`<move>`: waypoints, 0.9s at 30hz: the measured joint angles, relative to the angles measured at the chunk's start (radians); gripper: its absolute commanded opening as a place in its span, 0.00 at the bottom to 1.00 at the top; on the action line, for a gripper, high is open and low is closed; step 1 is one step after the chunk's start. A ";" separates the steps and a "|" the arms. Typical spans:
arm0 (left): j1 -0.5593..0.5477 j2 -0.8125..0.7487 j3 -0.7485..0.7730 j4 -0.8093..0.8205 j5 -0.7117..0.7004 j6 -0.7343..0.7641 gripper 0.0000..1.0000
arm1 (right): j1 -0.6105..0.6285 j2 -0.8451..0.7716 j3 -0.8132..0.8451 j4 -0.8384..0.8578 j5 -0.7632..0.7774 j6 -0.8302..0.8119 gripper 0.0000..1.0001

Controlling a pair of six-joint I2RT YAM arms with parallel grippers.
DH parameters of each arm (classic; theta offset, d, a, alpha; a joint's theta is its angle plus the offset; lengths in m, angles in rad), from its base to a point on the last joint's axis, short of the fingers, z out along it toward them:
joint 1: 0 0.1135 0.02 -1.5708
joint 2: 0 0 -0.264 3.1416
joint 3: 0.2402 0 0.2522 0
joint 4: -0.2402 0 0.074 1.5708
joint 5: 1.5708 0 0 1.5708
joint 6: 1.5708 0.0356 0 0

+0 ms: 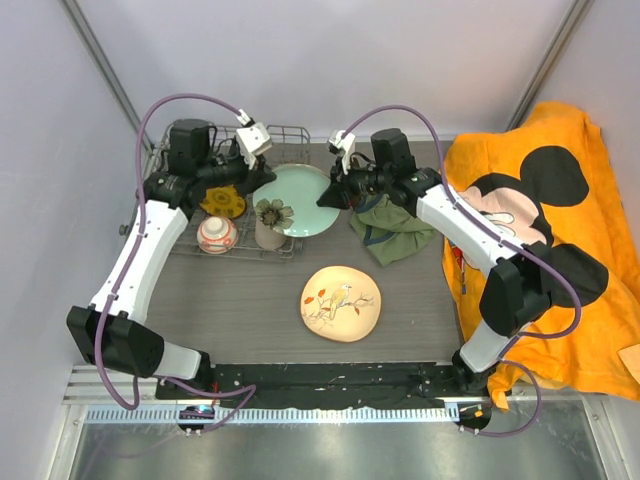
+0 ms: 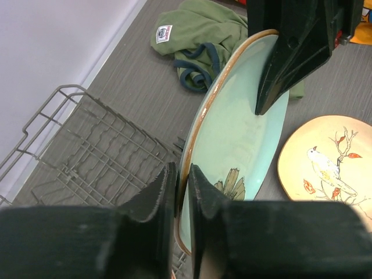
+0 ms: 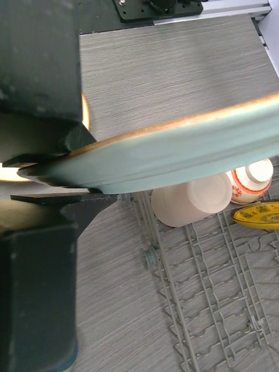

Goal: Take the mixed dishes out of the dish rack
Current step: Pick up the plate from the dish rack.

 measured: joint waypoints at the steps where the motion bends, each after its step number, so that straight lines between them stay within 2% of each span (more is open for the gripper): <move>1: 0.000 -0.004 -0.008 0.011 -0.003 -0.011 0.38 | 0.001 -0.006 -0.009 0.003 0.000 -0.002 0.01; 3: -0.001 -0.015 -0.022 0.060 -0.011 -0.049 0.52 | 0.003 -0.019 -0.027 -0.005 0.025 -0.003 0.01; 4: -0.002 -0.021 -0.024 0.073 -0.012 -0.051 0.64 | 0.003 -0.024 -0.037 -0.012 0.032 -0.003 0.01; 7: -0.002 -0.072 -0.063 0.171 -0.036 -0.105 0.83 | 0.005 -0.035 -0.070 -0.035 0.061 -0.004 0.01; 14: -0.002 -0.178 -0.103 0.298 -0.121 -0.199 0.90 | -0.019 -0.095 -0.127 -0.081 0.086 0.035 0.01; 21: -0.002 -0.210 -0.155 0.279 -0.164 -0.208 0.94 | -0.111 -0.180 -0.157 -0.164 0.002 0.086 0.01; 27: -0.002 -0.215 -0.193 0.211 -0.193 -0.208 1.00 | -0.193 -0.230 -0.248 -0.293 -0.034 0.047 0.01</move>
